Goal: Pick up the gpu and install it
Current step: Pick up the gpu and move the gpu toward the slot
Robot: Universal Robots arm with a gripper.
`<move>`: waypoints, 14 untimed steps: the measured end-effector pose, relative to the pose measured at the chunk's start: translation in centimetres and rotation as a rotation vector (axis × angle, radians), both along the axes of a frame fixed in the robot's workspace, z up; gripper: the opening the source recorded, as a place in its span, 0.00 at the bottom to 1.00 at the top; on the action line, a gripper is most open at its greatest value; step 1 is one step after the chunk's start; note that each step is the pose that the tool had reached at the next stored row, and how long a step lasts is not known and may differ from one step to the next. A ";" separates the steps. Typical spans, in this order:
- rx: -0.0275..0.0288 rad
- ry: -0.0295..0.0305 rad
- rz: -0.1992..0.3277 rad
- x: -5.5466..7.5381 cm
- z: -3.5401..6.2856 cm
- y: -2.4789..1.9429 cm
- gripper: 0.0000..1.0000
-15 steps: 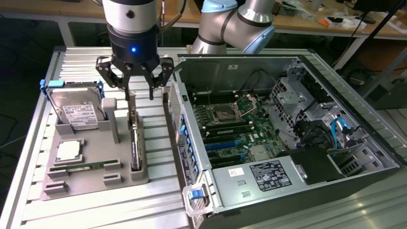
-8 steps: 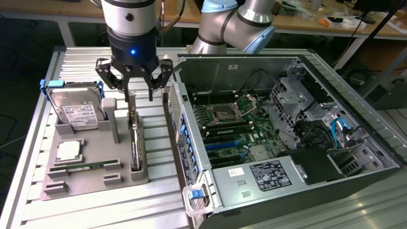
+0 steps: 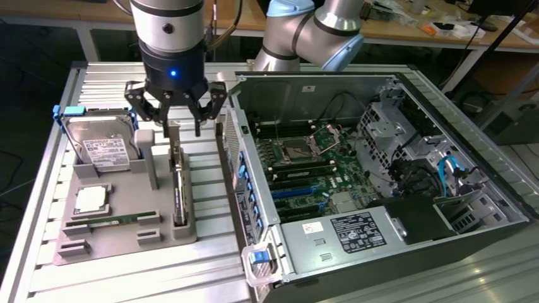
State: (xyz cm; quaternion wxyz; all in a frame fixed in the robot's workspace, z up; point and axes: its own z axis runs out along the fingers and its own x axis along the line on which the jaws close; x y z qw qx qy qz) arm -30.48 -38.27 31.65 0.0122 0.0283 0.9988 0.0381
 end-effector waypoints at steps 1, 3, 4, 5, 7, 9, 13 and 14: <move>0.0000 0.0001 0.000 0.0 0.00 -0.01 0.54; -0.0001 0.0001 0.000 -0.1 -0.01 -0.14 0.54; -0.0001 0.0001 0.000 -0.2 -0.03 -0.33 0.54; 0.0000 0.0000 0.000 -0.3 -0.04 -0.49 0.54; -0.0001 0.0001 0.000 -0.4 -0.07 -0.76 0.54; 0.0000 0.0000 0.000 -0.5 -0.10 -1.03 0.54; 0.0000 0.0000 0.000 -0.7 -0.16 -1.61 0.54; 0.0000 0.0000 0.000 -0.7 -0.19 -1.74 0.54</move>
